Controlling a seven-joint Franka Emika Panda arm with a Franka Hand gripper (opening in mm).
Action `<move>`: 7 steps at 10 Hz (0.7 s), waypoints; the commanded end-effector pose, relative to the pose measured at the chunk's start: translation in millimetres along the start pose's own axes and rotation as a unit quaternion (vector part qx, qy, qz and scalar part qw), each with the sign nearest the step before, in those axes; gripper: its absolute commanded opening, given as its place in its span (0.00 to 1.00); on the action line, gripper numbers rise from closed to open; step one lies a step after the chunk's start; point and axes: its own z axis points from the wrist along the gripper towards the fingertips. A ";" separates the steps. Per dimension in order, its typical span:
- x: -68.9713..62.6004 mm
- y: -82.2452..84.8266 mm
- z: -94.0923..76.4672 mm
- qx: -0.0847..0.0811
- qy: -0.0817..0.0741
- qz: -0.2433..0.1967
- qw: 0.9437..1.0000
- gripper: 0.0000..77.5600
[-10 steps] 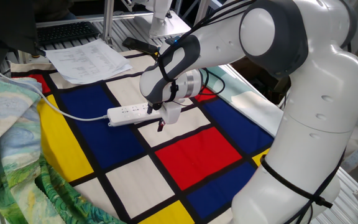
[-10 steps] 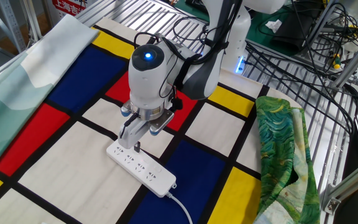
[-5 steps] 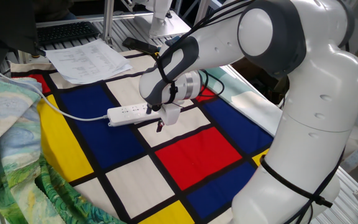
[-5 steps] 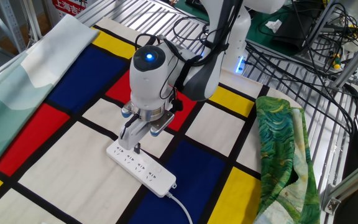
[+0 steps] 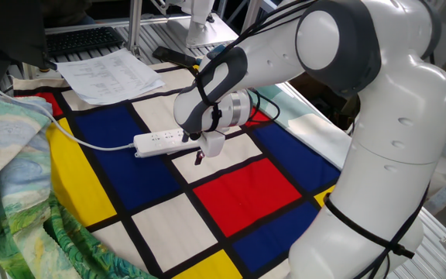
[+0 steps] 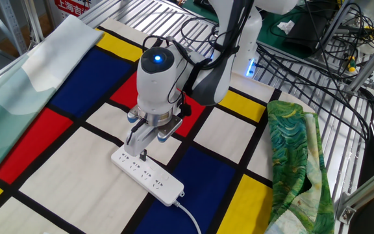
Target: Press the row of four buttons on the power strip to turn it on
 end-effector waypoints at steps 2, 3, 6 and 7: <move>-5.5 -9.3 -7.6 0.019 -0.004 -0.007 1.000 1.00; -7.8 -10.0 -12.5 0.021 -0.004 -0.007 1.000 1.00; -11.3 -10.0 -20.1 0.023 -0.004 -0.006 1.000 1.00; -11.7 -9.7 -20.1 0.022 -0.005 0.003 1.000 1.00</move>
